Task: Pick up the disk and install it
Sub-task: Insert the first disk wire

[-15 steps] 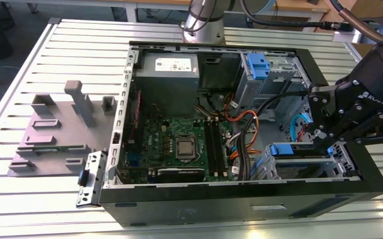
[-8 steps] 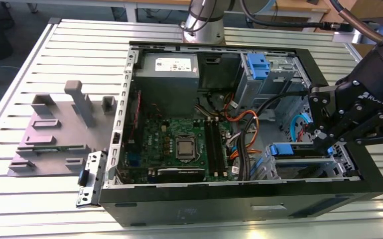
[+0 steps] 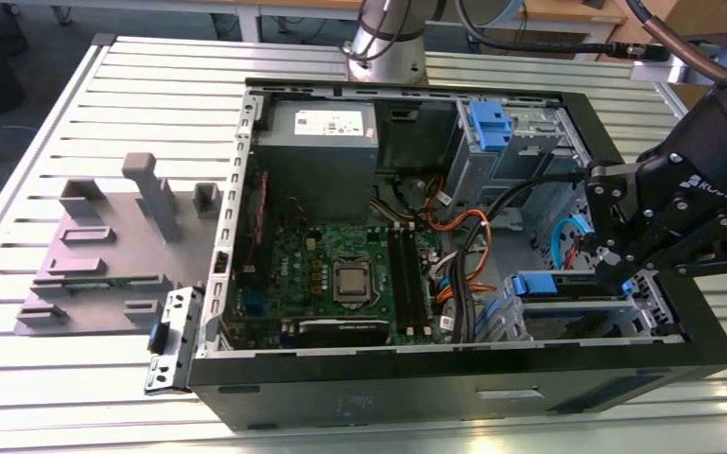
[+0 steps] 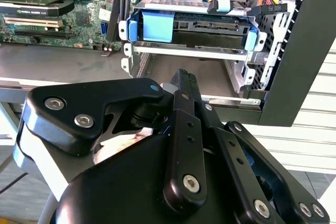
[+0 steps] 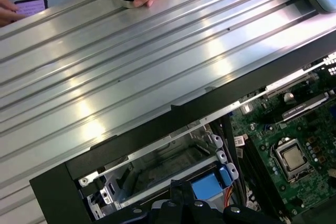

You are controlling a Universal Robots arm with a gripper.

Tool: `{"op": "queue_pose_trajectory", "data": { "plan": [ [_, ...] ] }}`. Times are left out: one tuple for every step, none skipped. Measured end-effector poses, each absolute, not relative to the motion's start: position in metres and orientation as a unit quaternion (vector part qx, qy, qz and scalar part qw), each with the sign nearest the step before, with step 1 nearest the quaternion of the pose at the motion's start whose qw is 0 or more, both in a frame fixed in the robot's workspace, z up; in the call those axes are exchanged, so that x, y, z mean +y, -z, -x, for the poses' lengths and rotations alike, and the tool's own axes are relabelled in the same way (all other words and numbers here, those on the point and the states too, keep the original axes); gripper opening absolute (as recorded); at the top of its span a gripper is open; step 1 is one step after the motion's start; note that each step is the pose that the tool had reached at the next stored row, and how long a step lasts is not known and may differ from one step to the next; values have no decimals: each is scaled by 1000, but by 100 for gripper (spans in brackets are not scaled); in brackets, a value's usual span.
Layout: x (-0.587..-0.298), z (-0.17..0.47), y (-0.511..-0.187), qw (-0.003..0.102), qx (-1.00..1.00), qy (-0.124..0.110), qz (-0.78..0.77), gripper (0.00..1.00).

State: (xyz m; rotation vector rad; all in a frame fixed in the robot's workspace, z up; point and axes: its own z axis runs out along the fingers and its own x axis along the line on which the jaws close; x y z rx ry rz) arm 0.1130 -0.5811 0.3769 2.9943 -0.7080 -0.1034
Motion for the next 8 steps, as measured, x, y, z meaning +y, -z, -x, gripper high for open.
{"op": "queue_pose_trajectory", "data": {
  "plan": [
    [-581,-113,-377,32,-230,34,-972,11],
    [-581,-113,-377,32,-230,33,-972,11],
    [-581,-113,-377,32,-229,33,-972,11],
    [-581,-113,-377,32,-229,33,-972,11],
    [-581,-113,-377,33,-229,33,-972,11],
    [-581,-113,-377,33,-229,33,-972,11],
    [-581,-113,-377,33,-229,33,-972,11],
    [-581,-113,-377,33,-229,33,-972,11]
  ]
}}
